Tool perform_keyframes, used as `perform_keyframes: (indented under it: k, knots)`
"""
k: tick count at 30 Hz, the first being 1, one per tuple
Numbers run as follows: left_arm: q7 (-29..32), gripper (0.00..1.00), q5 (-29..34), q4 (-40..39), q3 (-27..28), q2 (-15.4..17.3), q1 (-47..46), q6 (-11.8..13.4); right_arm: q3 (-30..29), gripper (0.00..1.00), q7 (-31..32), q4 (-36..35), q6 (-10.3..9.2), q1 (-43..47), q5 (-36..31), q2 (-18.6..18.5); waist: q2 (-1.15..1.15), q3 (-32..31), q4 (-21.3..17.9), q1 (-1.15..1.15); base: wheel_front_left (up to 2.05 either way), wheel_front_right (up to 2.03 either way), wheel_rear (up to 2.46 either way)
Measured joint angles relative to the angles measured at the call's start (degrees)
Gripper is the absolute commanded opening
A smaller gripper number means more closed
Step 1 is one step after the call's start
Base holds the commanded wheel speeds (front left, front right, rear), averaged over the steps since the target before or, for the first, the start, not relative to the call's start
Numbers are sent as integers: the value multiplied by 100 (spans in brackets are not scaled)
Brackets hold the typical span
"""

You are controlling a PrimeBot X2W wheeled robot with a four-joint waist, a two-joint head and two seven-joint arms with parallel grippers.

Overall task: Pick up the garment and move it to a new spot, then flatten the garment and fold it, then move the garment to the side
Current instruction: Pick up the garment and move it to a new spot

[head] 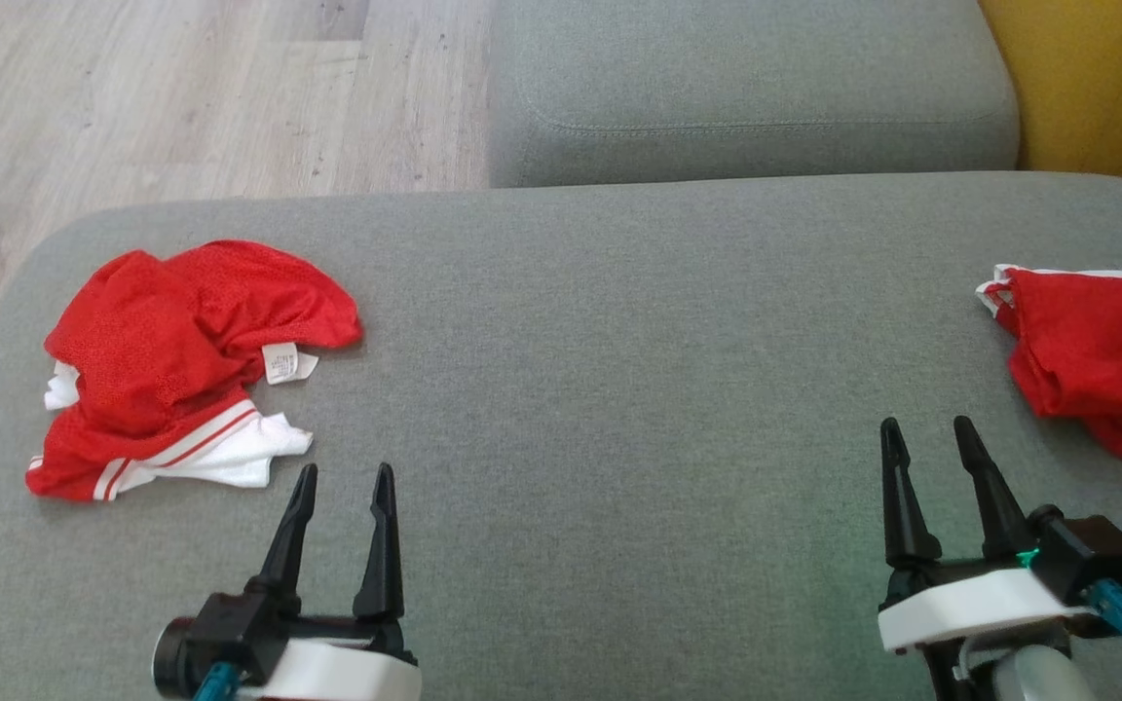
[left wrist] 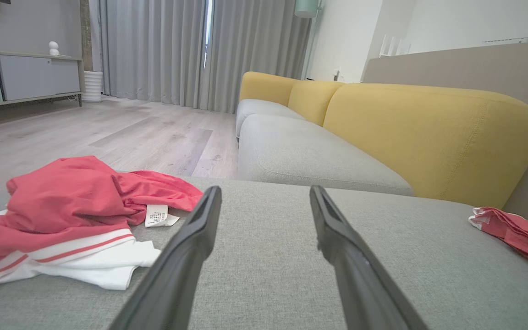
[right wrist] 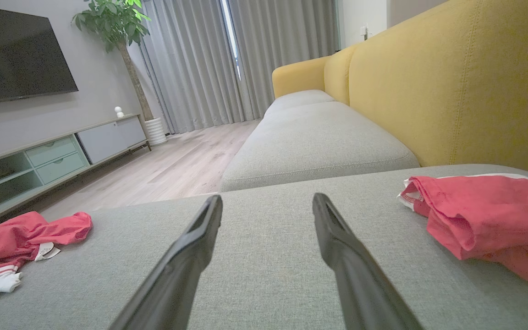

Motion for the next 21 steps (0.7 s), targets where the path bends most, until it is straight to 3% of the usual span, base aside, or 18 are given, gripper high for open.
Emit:
perform_keyframes:
  k: [11, 21]
  knots:
    - [0, 100, 29, 26, 22, 0, -8, 114, 301, 100, -3, -13, 0, 10, 32, 10, 0, 29, 216, 0, 0, 0, 0]
    - [0, 100, 165, 69, 243, 0, -5, 156, 767, 100, -3, -5, 0, 93, 177, 9, 0, -51, 916, 0, 0, 0, 0]
